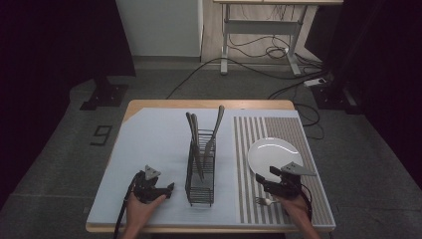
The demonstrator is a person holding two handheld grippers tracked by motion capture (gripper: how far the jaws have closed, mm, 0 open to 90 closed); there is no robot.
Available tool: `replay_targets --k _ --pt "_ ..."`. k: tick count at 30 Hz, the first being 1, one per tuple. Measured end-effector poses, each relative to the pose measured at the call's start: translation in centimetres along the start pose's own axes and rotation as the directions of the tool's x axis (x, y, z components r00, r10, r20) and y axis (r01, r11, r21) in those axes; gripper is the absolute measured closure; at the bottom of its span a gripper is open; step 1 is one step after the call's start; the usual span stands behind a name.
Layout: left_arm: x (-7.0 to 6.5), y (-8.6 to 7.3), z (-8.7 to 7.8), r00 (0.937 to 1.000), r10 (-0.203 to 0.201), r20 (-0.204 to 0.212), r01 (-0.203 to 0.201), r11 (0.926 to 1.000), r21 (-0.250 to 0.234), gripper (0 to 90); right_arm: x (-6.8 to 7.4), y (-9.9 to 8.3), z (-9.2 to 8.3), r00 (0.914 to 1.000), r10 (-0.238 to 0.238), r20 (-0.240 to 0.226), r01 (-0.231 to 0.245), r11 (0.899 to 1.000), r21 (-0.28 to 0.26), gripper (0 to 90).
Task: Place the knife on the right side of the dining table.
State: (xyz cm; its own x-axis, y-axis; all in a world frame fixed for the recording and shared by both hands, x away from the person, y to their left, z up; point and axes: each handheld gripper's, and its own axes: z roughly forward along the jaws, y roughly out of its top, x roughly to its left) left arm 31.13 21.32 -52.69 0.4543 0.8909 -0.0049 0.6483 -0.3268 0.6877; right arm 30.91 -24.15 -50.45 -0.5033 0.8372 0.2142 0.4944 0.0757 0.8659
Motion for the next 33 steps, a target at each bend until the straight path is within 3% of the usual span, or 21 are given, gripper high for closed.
replay_targets --k 5,12,25,33 --pt "0.0 0.0 0.0 1.0 0.001 -0.001 -0.001 1.0 -0.001 13.1 -0.5 0.0 -0.1 0.9999 0.011 0.003 -0.011 1.0 -0.006 27.9" --pt "0.0 0.0 0.0 1.0 0.004 -0.002 -0.004 1.0 -0.003 13.4 0.2 0.7 0.0 1.0 0.002 -0.003 -0.002 1.0 -0.021 28.2" --pt "0.0 0.0 0.0 1.0 0.002 0.001 -0.002 1.0 0.0 13.3 1.5 4.6 1.2 0.9985 0.013 -0.053 -0.017 0.997 -0.073 29.3" --pt "0.0 0.0 0.0 1.0 0.003 0.002 -0.003 1.0 0.002 13.2 2.3 7.0 2.9 0.9967 -0.013 -0.08 0.004 0.995 -0.104 32.2"
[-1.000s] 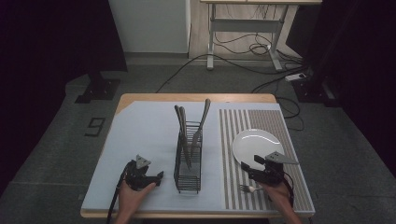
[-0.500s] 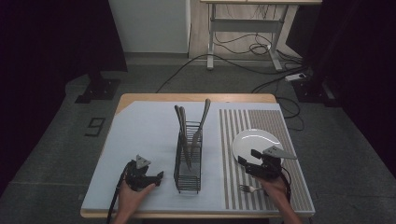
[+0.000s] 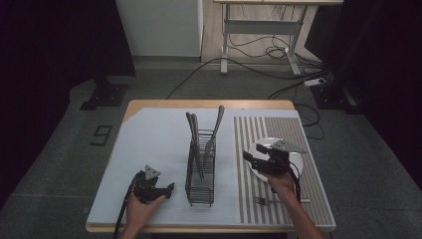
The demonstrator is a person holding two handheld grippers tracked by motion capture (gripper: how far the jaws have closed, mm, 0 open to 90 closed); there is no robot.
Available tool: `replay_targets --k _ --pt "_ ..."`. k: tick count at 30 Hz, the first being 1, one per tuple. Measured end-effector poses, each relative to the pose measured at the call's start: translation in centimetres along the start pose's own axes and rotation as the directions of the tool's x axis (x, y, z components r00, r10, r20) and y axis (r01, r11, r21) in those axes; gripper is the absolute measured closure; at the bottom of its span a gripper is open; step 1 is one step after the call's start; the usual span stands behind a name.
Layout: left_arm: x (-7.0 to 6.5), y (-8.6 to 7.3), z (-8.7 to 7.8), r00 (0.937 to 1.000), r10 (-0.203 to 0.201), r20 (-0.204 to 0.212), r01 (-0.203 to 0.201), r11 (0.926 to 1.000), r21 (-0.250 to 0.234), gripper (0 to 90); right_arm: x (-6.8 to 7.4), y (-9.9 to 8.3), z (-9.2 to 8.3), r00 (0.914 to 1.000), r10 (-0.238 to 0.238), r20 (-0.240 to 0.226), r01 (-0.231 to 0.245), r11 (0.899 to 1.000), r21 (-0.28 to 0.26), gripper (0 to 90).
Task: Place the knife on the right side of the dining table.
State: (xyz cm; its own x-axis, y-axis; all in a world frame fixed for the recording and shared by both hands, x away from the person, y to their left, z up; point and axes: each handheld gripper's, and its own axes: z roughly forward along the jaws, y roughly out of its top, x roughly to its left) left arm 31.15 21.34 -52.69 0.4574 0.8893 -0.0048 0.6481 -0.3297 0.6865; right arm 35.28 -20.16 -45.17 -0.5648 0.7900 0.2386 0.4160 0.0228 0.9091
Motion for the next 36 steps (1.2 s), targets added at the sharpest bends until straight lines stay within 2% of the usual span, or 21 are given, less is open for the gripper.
replay_targets --k 7,11,15,20,30,36 --pt "0.0 0.0 0.0 1.0 -0.001 0.0 0.001 1.0 0.0 13.2 0.7 1.6 1.8 0.9996 -0.007 -0.028 0.007 1.0 -0.006 33.1" --pt "0.0 0.0 0.0 1.0 -0.001 0.001 0.001 1.0 0.001 13.2 1.3 2.6 3.1 0.9983 -0.007 -0.059 0.008 1.0 0.01 33.9" --pt "0.0 0.0 0.0 1.0 -0.001 0.001 0.001 1.0 0.001 13.2 1.7 3.0 3.8 0.9975 -0.01 -0.07 0.011 1.0 0.013 34.7" --pt "0.0 0.0 0.0 1.0 -0.004 0.001 0.004 1.0 0.0 13.1 2.3 3.9 5.6 0.9959 -0.015 -0.089 0.017 1.0 0.026 38.0" --pt "0.0 0.0 0.0 1.0 -0.005 0.002 0.005 1.0 0.0 13.1 1.8 5.3 8.1 0.9946 0.003 -0.104 0.0 1.0 0.029 43.1" --pt "0.1 0.0 0.0 1.0 -0.002 0.002 0.002 1.0 0.001 13.1 1.7 5.9 9.5 0.9939 -0.009 -0.11 0.013 0.999 0.038 44.5"
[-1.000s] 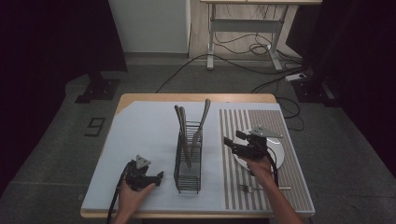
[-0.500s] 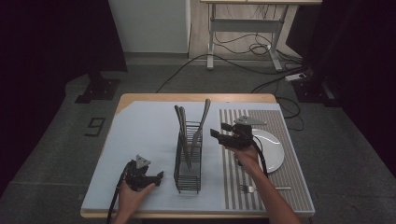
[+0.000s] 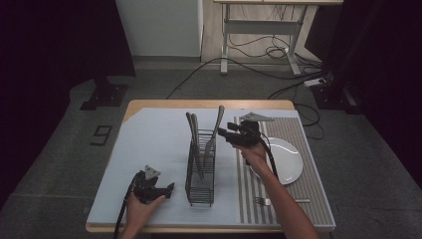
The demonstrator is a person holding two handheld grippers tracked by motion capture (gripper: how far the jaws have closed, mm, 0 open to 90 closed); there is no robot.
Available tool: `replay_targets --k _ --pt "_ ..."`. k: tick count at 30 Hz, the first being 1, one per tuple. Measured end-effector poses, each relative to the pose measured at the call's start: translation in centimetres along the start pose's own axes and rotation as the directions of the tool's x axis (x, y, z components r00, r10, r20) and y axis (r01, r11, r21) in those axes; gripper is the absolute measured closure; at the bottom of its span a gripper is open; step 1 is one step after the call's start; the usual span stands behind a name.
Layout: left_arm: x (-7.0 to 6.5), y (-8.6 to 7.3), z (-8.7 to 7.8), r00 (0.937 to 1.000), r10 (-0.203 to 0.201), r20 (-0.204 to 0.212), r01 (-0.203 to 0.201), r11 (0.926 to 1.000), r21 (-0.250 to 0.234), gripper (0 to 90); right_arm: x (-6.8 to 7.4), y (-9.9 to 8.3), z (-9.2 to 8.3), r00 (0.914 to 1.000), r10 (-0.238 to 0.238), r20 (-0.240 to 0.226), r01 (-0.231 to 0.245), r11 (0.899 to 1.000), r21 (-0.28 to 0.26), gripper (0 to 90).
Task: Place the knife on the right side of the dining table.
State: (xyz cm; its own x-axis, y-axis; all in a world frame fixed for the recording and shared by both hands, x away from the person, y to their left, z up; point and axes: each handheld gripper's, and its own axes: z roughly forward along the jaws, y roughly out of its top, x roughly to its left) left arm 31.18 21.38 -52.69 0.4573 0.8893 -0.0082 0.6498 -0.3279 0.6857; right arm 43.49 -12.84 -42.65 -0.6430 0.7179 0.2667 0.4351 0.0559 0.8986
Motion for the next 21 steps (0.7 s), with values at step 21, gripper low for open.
replay_targets --k 21 --pt "0.0 0.0 0.0 1.0 0.0 0.0 0.0 1.0 -0.001 13.1 0.4 1.4 1.8 0.9978 0.001 -0.067 -0.002 1.0 -0.008 75.8"
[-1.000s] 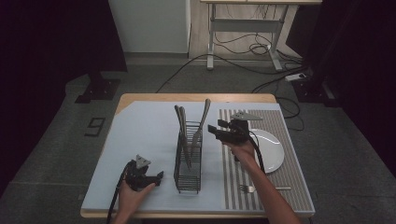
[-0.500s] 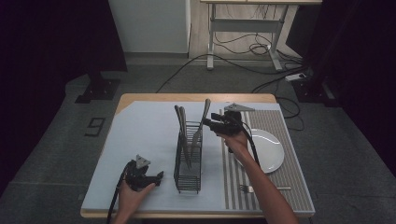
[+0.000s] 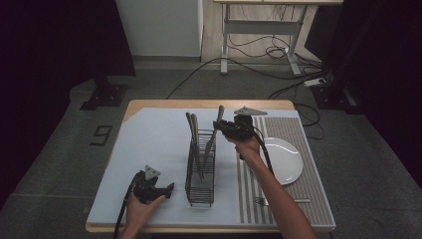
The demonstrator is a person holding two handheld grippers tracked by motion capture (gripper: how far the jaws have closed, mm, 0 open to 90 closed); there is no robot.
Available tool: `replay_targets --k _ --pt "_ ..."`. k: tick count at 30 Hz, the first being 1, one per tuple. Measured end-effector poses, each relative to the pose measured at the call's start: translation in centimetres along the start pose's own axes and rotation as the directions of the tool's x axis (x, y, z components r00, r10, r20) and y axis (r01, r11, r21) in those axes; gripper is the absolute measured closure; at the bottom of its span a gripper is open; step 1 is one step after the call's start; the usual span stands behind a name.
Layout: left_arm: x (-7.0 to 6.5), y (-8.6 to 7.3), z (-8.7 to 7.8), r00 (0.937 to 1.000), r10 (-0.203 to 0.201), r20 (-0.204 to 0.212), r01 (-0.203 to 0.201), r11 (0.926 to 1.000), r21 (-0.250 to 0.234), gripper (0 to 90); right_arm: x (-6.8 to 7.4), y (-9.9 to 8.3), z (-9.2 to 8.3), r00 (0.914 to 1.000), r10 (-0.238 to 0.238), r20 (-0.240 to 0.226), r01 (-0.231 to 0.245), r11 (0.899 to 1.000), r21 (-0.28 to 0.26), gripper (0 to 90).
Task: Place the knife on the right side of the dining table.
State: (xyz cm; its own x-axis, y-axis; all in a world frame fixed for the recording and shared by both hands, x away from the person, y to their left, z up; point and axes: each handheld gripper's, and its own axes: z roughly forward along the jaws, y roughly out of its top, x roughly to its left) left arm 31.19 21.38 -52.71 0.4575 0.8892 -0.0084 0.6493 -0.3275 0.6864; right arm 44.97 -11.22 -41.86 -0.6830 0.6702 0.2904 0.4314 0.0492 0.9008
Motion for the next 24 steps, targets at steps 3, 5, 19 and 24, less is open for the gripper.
replay_targets --k 3,5,19,24 --pt "0.0 0.0 0.0 1.0 0.0 0.0 0.0 1.0 0.0 13.1 -0.4 0.0 -0.2 0.9979 0.053 -0.036 -0.053 0.999 0.001 78.0" --pt "0.0 0.0 0.0 1.0 0.0 0.0 0.0 1.0 0.0 13.1 -0.4 0.1 -0.3 0.9957 0.068 -0.062 -0.068 0.998 0.0 79.0" --pt "0.0 0.0 0.0 1.0 -0.001 0.0 0.001 1.0 0.001 13.1 0.2 1.6 -3.1 0.9872 0.092 -0.131 -0.104 0.99 -0.09 84.1" --pt "0.0 0.0 0.0 1.0 0.001 -0.001 -0.001 1.0 0.002 13.0 0.4 2.6 -4.7 0.9861 0.091 -0.139 -0.112 0.982 -0.15 84.2"
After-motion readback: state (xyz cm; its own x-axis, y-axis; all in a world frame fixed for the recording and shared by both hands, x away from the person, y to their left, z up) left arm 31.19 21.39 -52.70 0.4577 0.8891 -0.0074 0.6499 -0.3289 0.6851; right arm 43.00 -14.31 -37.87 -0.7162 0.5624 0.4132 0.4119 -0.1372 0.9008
